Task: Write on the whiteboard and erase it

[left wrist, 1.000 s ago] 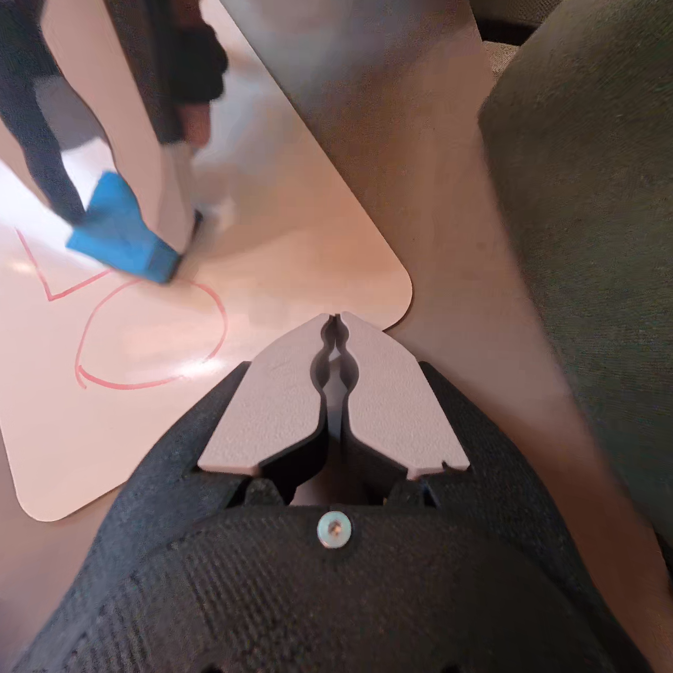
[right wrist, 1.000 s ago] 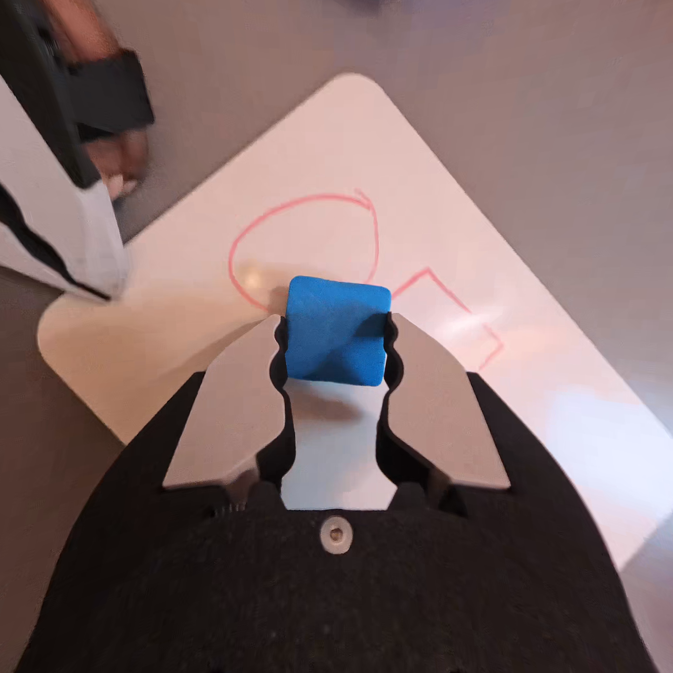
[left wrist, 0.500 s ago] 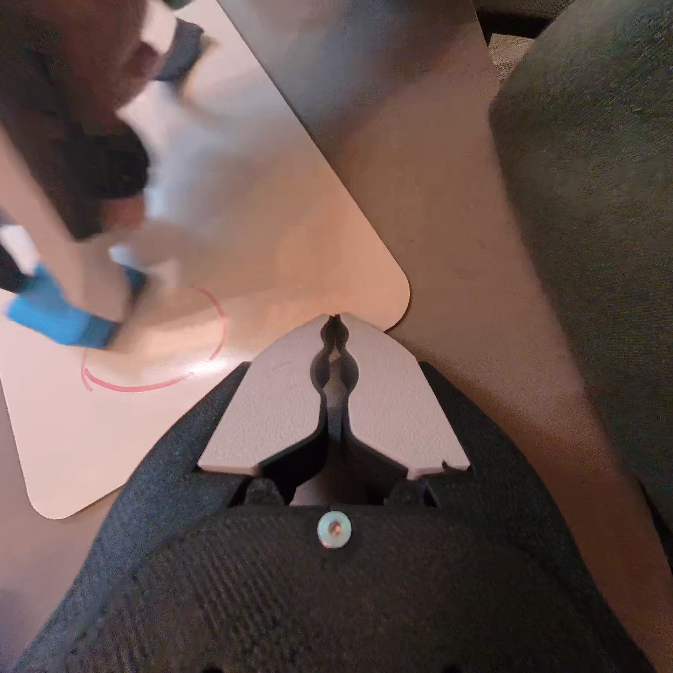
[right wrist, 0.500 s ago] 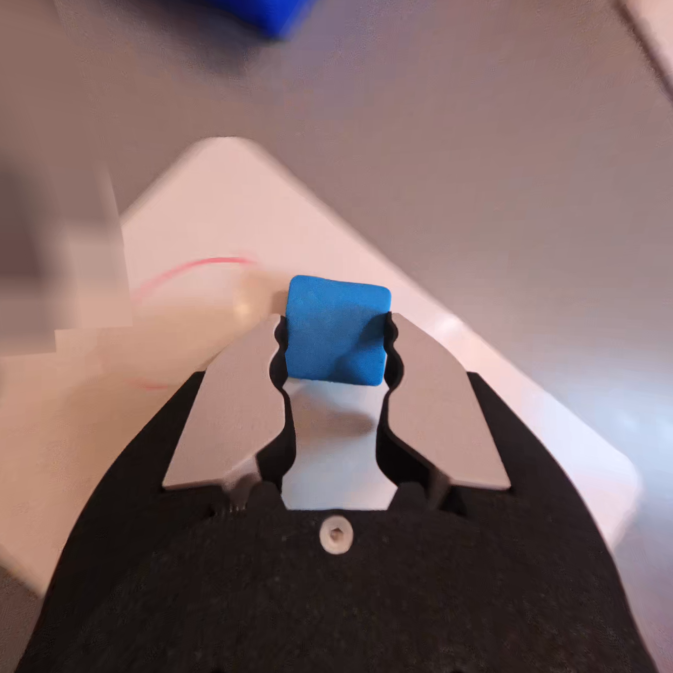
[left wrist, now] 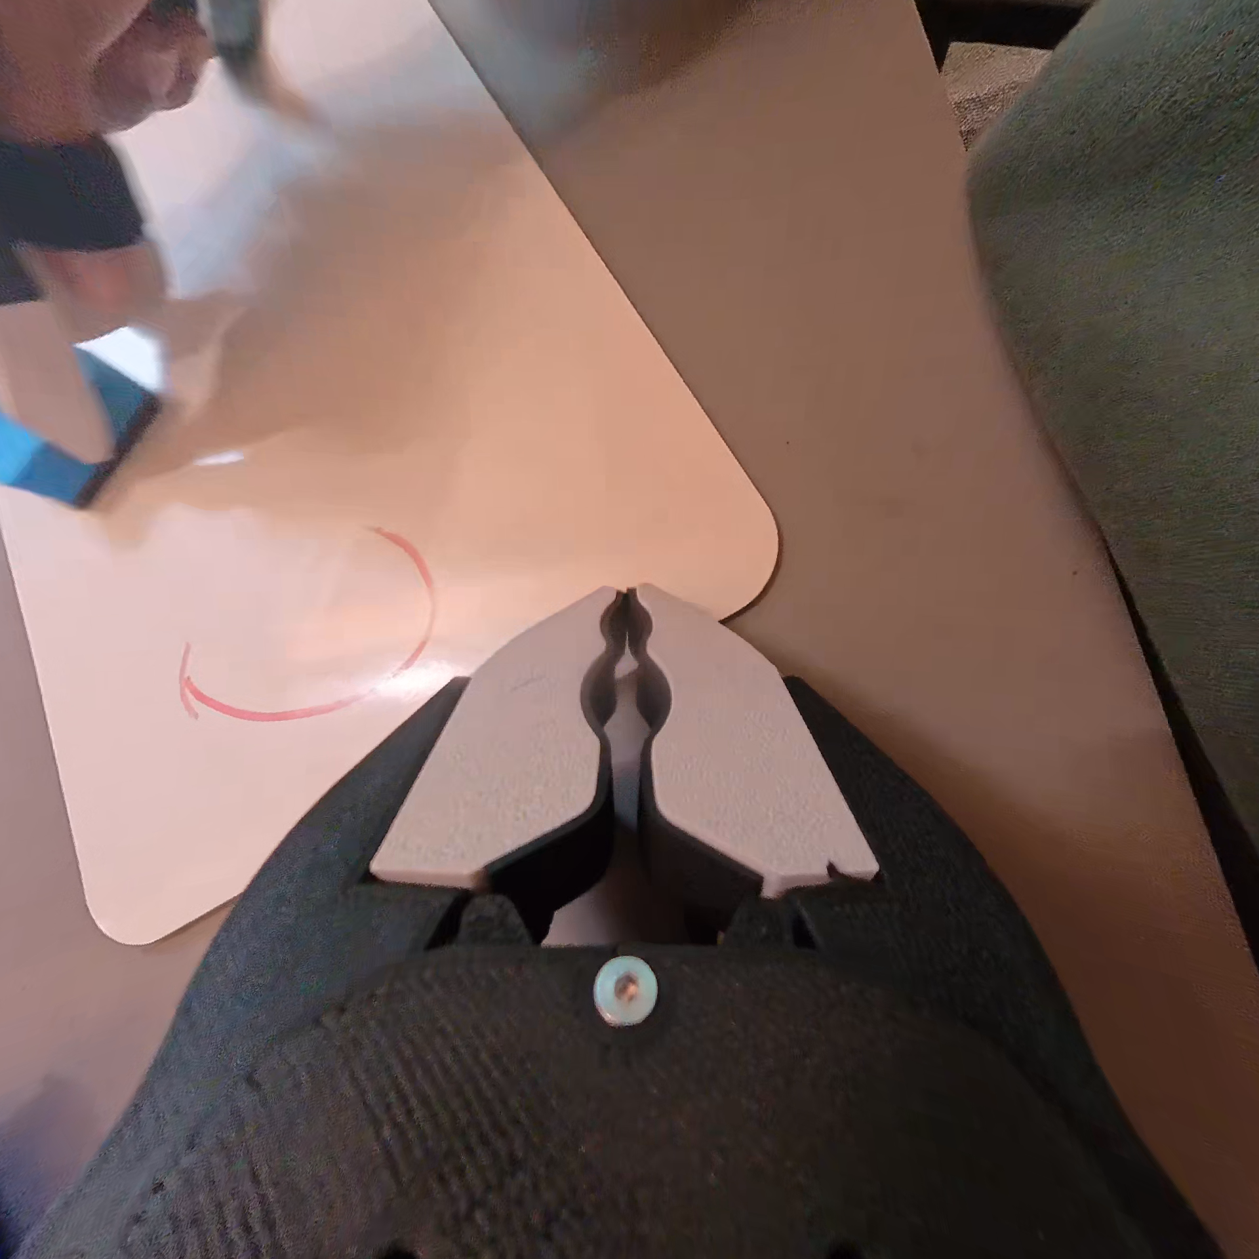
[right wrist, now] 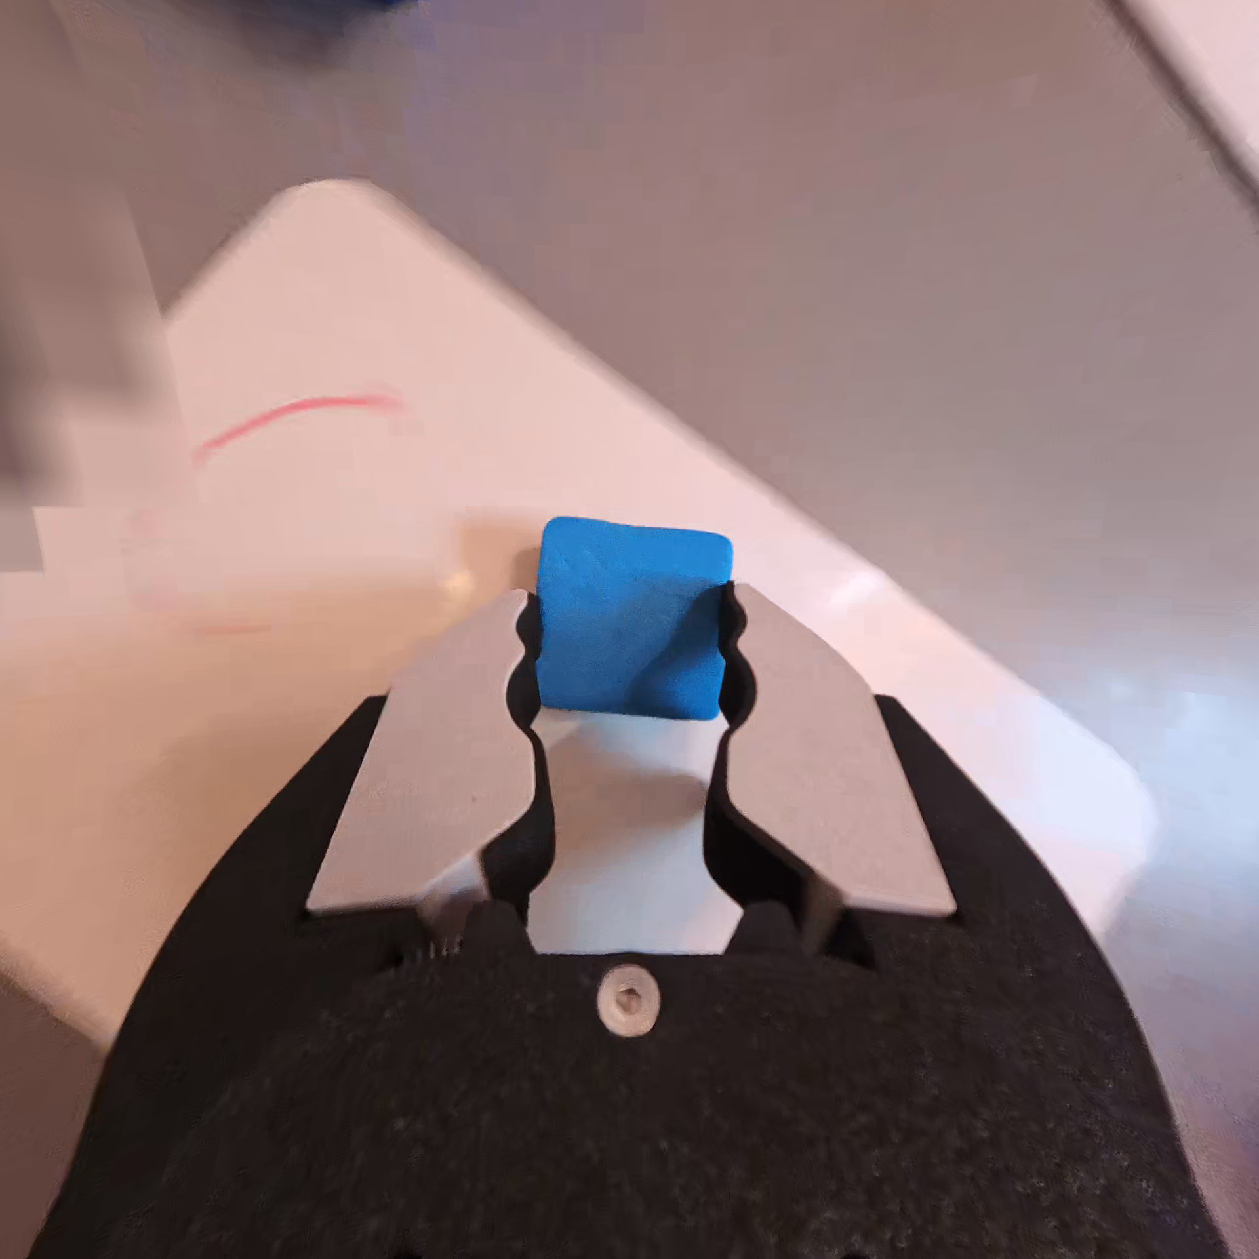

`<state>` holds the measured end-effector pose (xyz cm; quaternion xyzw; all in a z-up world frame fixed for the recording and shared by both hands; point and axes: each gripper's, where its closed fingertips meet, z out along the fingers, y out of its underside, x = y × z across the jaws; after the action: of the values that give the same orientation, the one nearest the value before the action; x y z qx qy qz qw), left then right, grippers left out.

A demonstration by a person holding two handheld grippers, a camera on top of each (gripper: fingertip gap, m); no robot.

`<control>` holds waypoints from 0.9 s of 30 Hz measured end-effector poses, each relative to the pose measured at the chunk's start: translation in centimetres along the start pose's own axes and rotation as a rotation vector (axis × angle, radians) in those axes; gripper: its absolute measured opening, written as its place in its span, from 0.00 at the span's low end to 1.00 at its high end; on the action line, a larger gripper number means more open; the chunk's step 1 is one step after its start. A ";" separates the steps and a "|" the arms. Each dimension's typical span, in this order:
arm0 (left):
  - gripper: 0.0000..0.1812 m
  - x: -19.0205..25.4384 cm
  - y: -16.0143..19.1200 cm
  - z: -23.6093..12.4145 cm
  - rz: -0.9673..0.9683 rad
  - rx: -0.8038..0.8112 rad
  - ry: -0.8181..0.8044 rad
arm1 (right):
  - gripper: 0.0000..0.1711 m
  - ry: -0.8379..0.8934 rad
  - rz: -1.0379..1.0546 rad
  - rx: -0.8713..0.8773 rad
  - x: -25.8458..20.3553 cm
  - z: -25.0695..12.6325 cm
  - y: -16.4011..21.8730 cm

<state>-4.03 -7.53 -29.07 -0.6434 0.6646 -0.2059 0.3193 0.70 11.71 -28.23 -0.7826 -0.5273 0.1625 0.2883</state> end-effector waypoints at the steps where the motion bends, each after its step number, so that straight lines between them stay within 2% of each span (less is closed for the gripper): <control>1: 0.00 -0.1 0.0 0.0 -0.001 0.000 -0.001 | 0.30 -0.065 -0.060 -0.005 -3.0 -0.3 0.1; 3: 0.00 -0.1 0.0 0.0 -0.007 0.002 0.005 | 0.30 -0.163 -0.228 -0.010 -9.4 -0.2 -0.5; 4: 0.00 -0.1 0.0 0.1 -0.007 0.001 0.007 | 0.30 -0.179 -0.291 -0.005 -11.0 0.2 -1.2; 5: 0.00 0.0 -0.1 0.1 -0.006 0.001 0.008 | 0.30 -0.189 -0.296 0.003 -11.1 0.7 -1.8; 7: 0.00 0.1 -0.1 0.1 0.006 -0.003 -0.002 | 0.30 -0.118 -0.166 0.027 -6.6 1.7 -2.7; 9: 0.00 0.0 -0.1 0.1 0.017 -0.006 -0.013 | 0.30 -0.073 -0.087 0.022 -3.0 1.3 -1.9; 10: 0.00 0.0 -0.1 0.1 0.012 -0.004 -0.012 | 0.30 -0.085 -0.118 0.010 -3.5 0.7 -1.2; 12: 0.00 -0.3 0.0 0.1 0.007 -0.007 -0.017 | 0.30 -0.188 -0.230 0.008 -8.2 -0.5 -0.1; 14: 0.00 -0.2 0.0 0.1 0.002 -0.003 -0.007 | 0.30 -0.232 -0.353 0.013 -12.9 -0.7 -0.3; 15: 0.00 -0.1 -0.1 0.1 0.001 -0.001 0.000 | 0.30 -0.227 -0.389 0.011 -13.8 -0.4 -0.8; 16: 0.00 0.0 -0.1 0.2 0.004 0.002 0.004 | 0.30 -0.211 -0.390 0.014 -13.4 0.2 -1.5; 19: 0.00 0.0 -0.2 0.3 0.009 0.001 -0.003 | 0.30 -0.149 -0.189 0.036 -7.0 1.6 -2.7; 20: 0.00 -0.1 -0.2 0.3 0.009 0.000 -0.005 | 0.30 -0.137 -0.186 0.031 -5.7 1.4 -2.2; 21: 0.00 -0.1 -0.1 0.3 0.007 -0.001 -0.007 | 0.30 -0.158 -0.226 0.024 -6.1 0.9 -1.6; 23: 0.00 -0.2 -0.1 0.2 0.004 -0.002 -0.009 | 0.30 -0.283 -0.364 0.043 -10.9 0.1 -1.0; 25: 0.00 -0.2 -0.1 0.3 -0.004 0.003 -0.001 | 0.30 -0.303 -0.454 0.032 -14.2 0.5 -1.9; 27: 0.00 -0.3 -0.1 0.3 0.005 0.001 -0.011 | 0.30 -0.270 -0.407 0.033 -13.0 2.1 -3.7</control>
<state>-3.71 -7.21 -29.17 -0.6427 0.6643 -0.2021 0.3238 -8.23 1.38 -28.20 -0.6264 -0.7052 0.2128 0.2549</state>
